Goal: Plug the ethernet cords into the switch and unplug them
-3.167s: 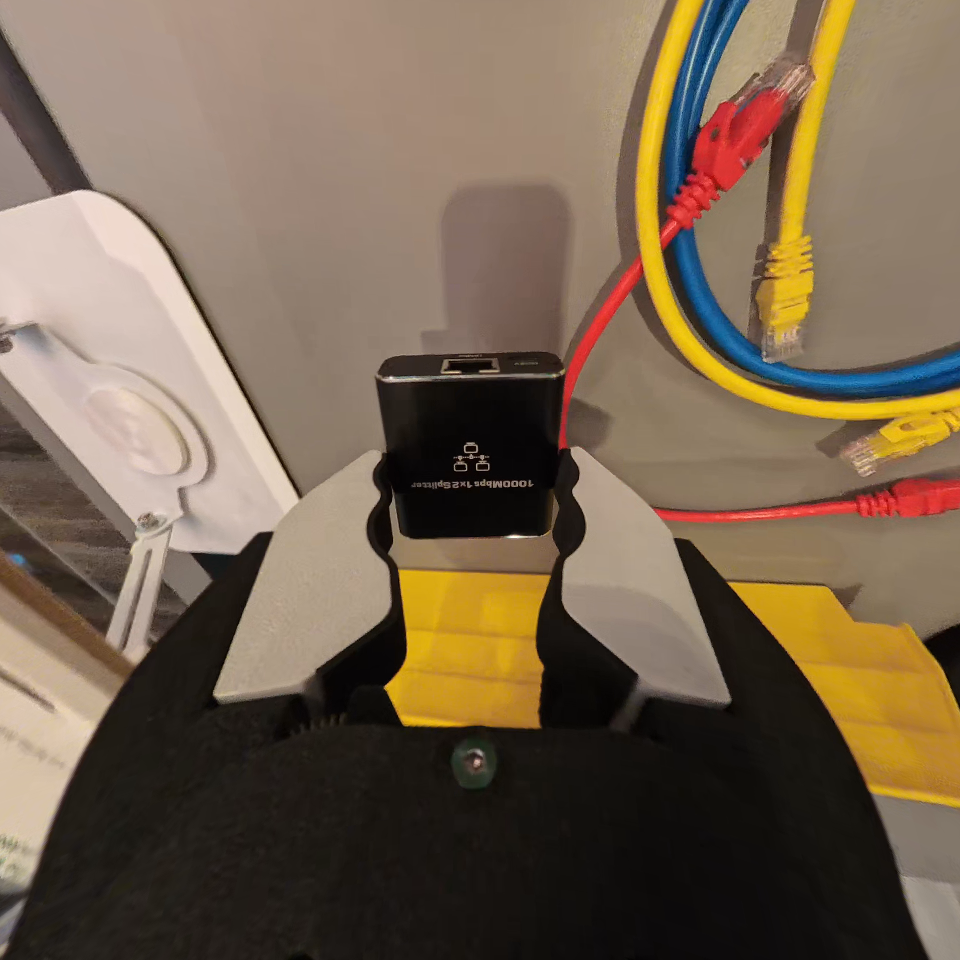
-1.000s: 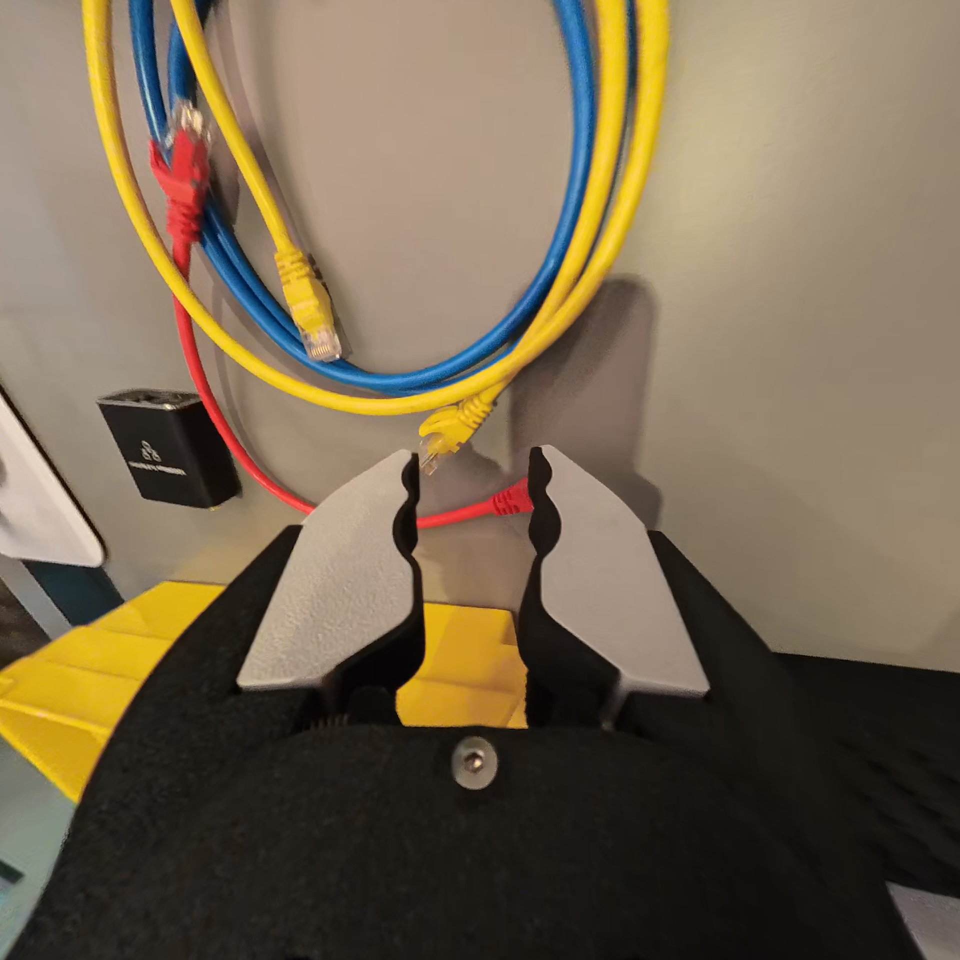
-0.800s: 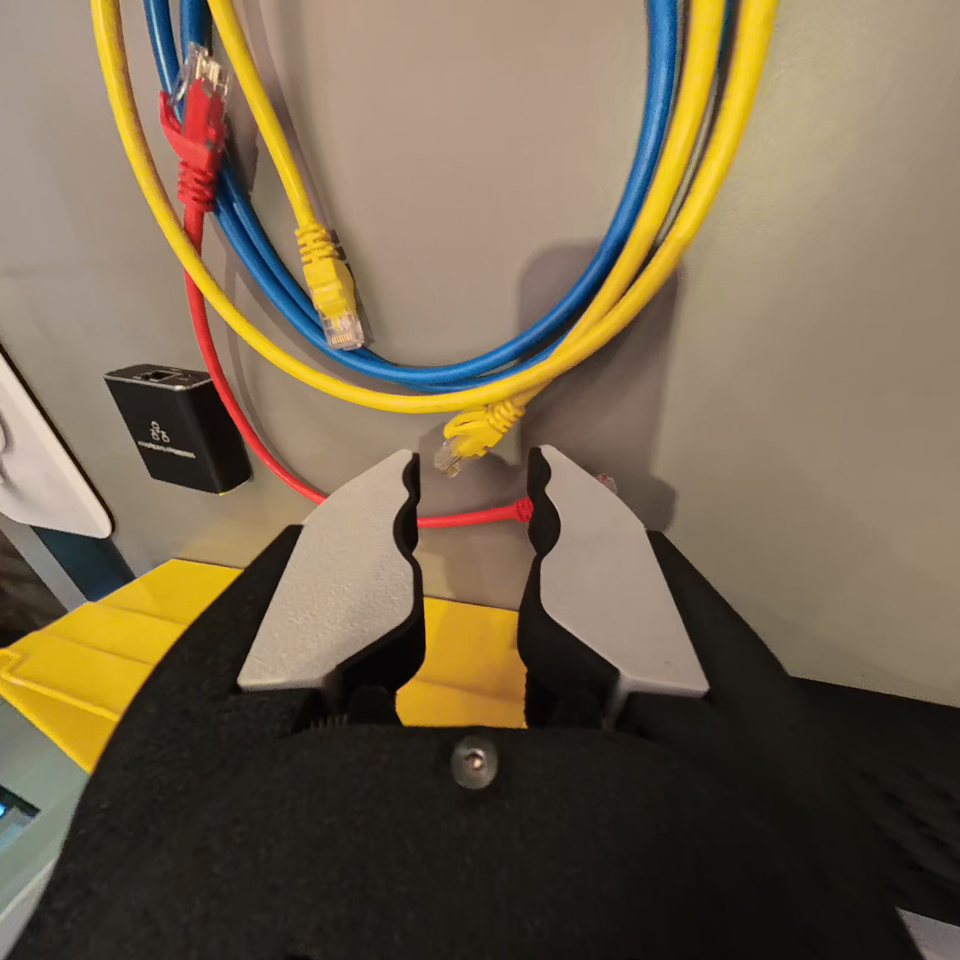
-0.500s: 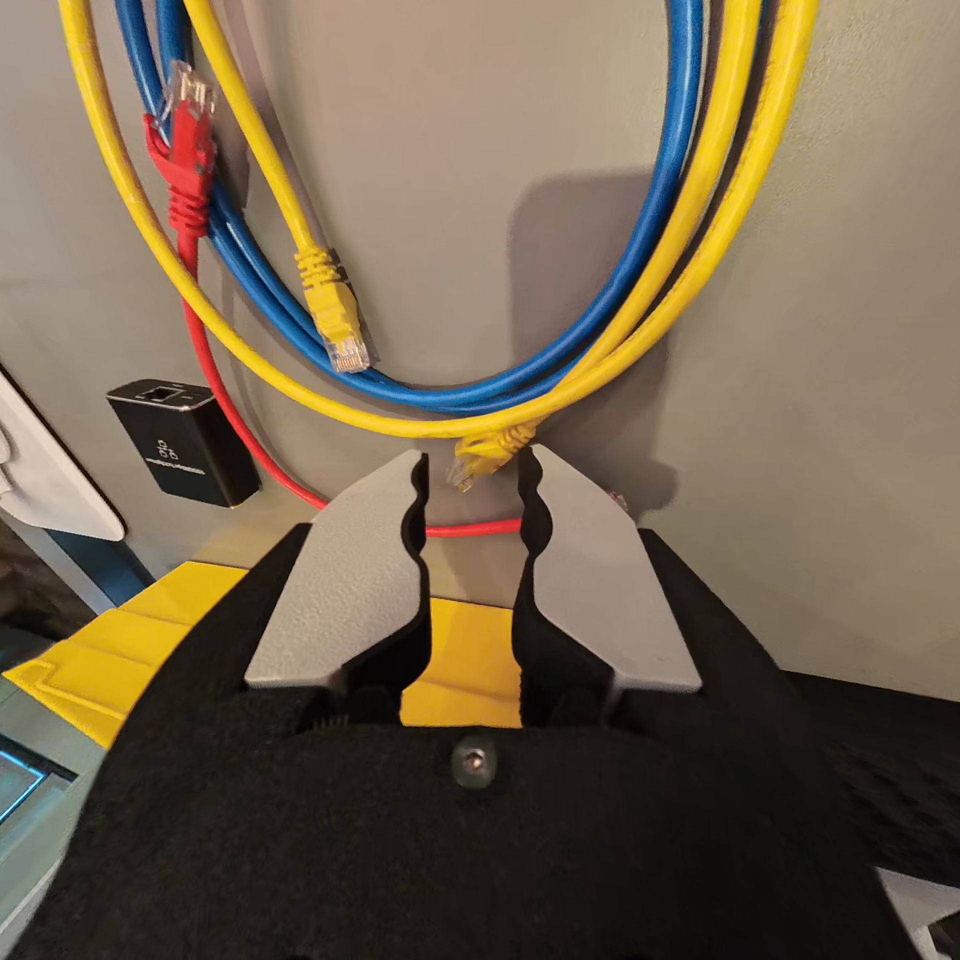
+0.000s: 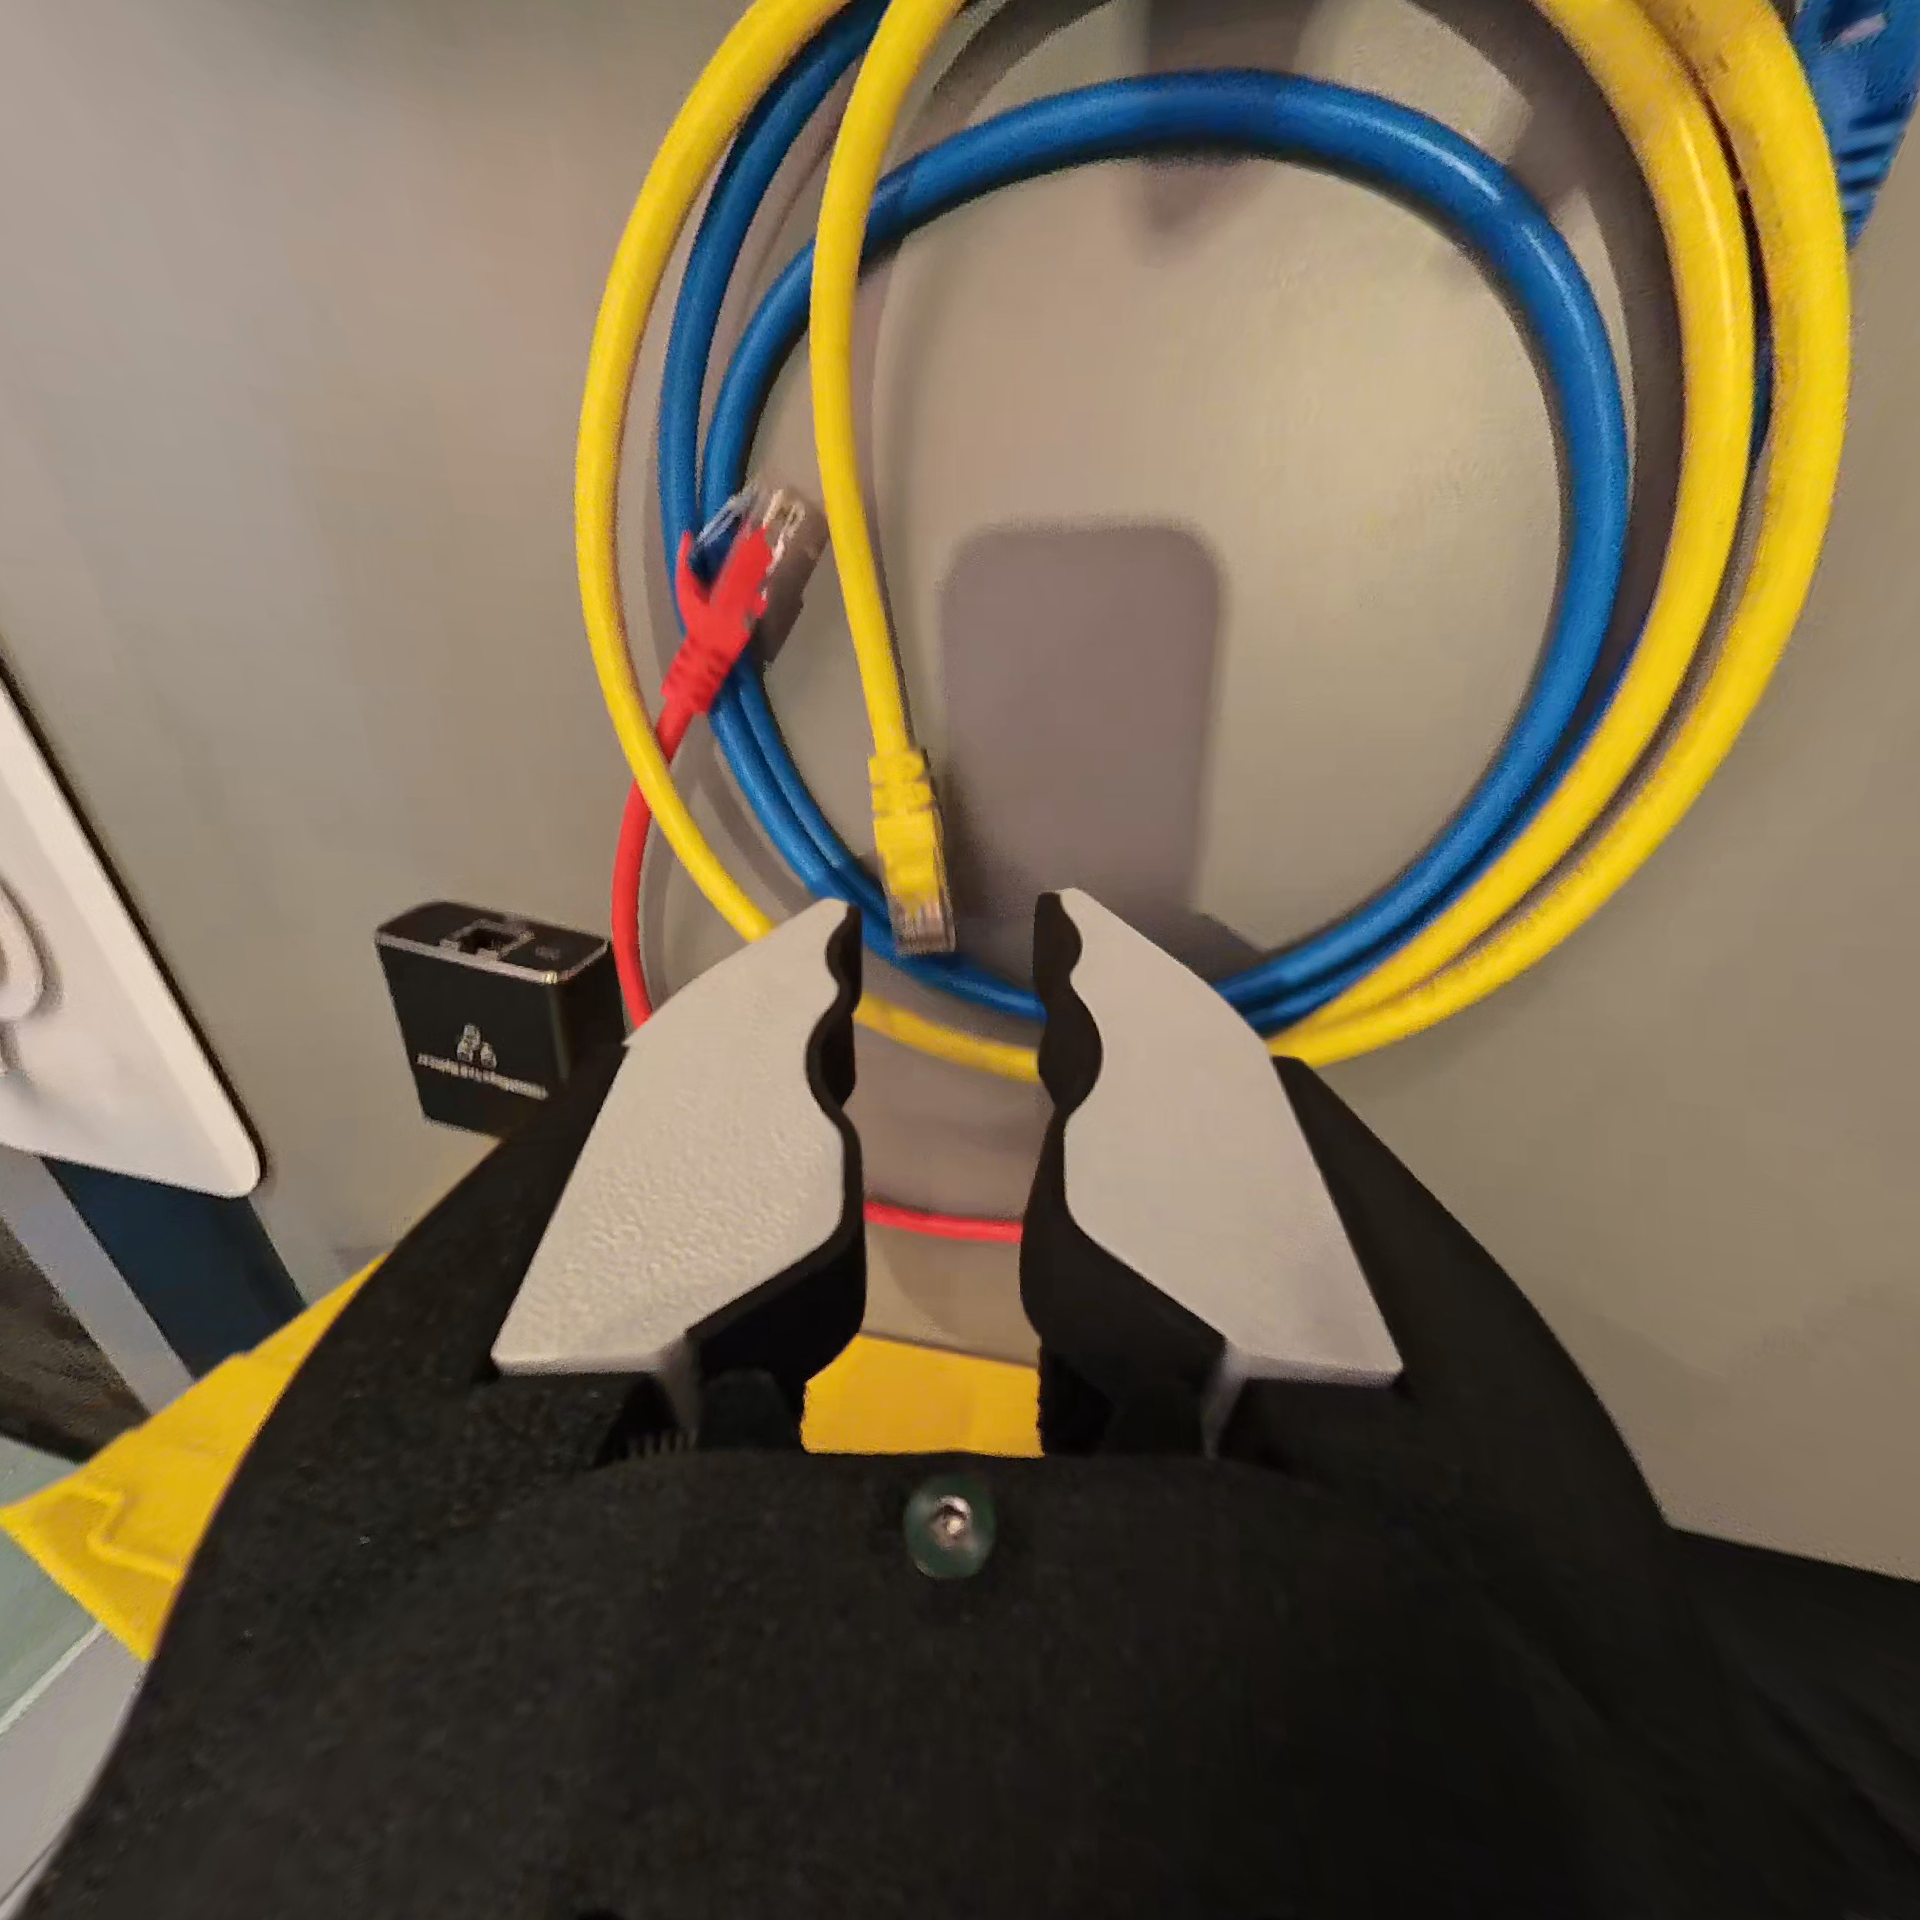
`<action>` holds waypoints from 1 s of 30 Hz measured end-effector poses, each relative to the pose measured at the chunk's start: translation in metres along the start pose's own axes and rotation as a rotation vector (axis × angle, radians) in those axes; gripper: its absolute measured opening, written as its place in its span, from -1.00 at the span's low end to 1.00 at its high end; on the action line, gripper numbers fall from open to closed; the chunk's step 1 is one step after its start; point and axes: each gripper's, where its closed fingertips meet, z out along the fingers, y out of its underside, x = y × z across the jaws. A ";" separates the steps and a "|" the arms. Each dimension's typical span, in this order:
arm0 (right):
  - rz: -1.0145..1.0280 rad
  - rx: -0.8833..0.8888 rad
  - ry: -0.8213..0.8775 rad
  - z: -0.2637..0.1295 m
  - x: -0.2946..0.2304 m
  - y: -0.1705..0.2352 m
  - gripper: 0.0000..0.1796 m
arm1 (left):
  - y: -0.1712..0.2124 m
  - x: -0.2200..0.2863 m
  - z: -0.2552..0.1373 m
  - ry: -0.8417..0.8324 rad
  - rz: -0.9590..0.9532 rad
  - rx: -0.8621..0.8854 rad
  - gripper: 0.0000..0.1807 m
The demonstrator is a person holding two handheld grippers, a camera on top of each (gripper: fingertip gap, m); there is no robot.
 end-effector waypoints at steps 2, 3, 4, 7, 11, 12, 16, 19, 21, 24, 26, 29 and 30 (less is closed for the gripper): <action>0.002 -0.001 -0.002 -0.001 0.000 0.001 -0.58 | -0.005 -0.003 0.010 0.003 0.009 -0.014 -0.65; 0.003 -0.001 -0.002 -0.002 0.000 0.002 -0.58 | -0.005 -0.005 0.015 0.003 0.010 -0.030 -0.65; 0.004 0.001 0.000 -0.002 0.000 0.002 -0.58 | -0.005 -0.006 0.019 -0.001 0.015 -0.041 -0.65; 0.006 0.006 0.000 -0.003 0.000 0.002 -0.58 | -0.009 -0.009 0.022 0.012 0.000 -0.032 -0.74; 0.004 -0.002 -0.008 -0.002 -0.001 0.004 -0.58 | -0.007 -0.004 0.023 0.062 -0.015 -0.039 -0.86; 0.006 -0.005 -0.009 -0.001 -0.001 0.004 -0.58 | -0.007 -0.004 0.023 0.068 -0.016 -0.047 -0.87; 0.003 -0.014 -0.013 -0.001 -0.002 0.005 -0.58 | -0.006 -0.006 0.020 0.056 -0.030 -0.074 -0.87; 0.000 -0.001 -0.013 -0.002 -0.002 0.004 -0.58 | -0.013 -0.022 0.001 -0.060 -0.048 0.013 -0.87; -0.001 0.021 -0.011 -0.003 -0.001 0.002 -0.58 | -0.019 -0.036 -0.022 -0.164 -0.078 0.100 -0.87; 0.050 0.072 0.002 -0.008 0.006 -0.003 -0.59 | -0.024 -0.061 -0.068 -0.429 -0.077 0.221 -0.87; 0.112 0.084 0.022 -0.005 0.016 -0.003 -0.59 | -0.027 -0.068 -0.098 -0.570 -0.066 0.291 -0.87; 0.173 0.009 0.066 0.016 0.035 0.009 -0.58 | -0.024 -0.073 -0.128 -0.735 -0.022 0.296 -0.87; 0.172 -0.029 0.072 0.026 0.038 0.015 -0.56 | -0.027 -0.071 -0.134 -0.760 -0.003 0.307 -0.87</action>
